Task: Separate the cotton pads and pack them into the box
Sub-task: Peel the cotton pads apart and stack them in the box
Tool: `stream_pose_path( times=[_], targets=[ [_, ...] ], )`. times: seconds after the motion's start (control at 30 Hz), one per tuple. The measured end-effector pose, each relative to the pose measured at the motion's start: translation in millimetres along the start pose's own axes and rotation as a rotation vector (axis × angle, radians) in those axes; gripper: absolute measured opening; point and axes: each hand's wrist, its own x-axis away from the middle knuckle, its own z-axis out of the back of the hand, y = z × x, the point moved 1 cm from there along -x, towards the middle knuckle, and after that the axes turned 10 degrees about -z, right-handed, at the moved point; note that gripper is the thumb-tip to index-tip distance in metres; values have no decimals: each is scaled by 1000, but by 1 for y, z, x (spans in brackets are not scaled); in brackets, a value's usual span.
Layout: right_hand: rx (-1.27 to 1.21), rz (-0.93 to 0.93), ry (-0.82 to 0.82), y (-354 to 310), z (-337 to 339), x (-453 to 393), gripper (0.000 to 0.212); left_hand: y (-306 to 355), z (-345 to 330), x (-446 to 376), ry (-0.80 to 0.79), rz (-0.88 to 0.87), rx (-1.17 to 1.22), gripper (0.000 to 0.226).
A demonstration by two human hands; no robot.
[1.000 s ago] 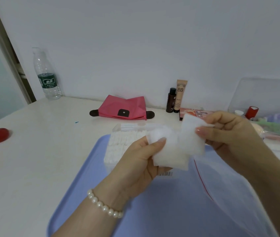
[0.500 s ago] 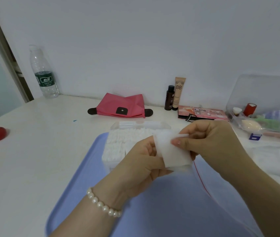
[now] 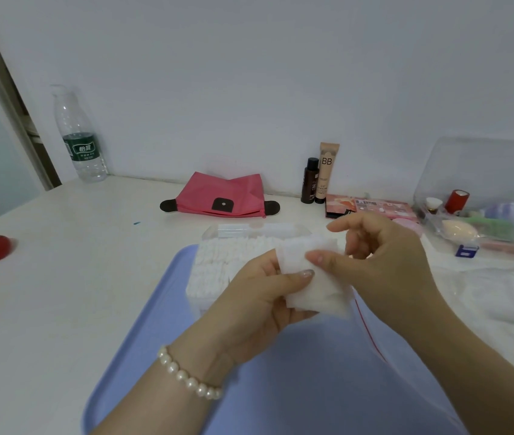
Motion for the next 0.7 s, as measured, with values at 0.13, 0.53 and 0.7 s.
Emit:
stream_pose_path(
  times=[0.13, 0.53, 0.7],
  targets=[
    [-44, 93, 4, 3, 2, -2, 19, 1, 1, 0, 14, 4, -9, 40],
    [256, 623, 307, 18, -7, -1, 28, 5, 0, -1, 156, 92, 74, 46],
    [314, 772, 345, 19, -7, 0, 25, 3, 3, -2, 199, 85, 111, 36]
  ],
)
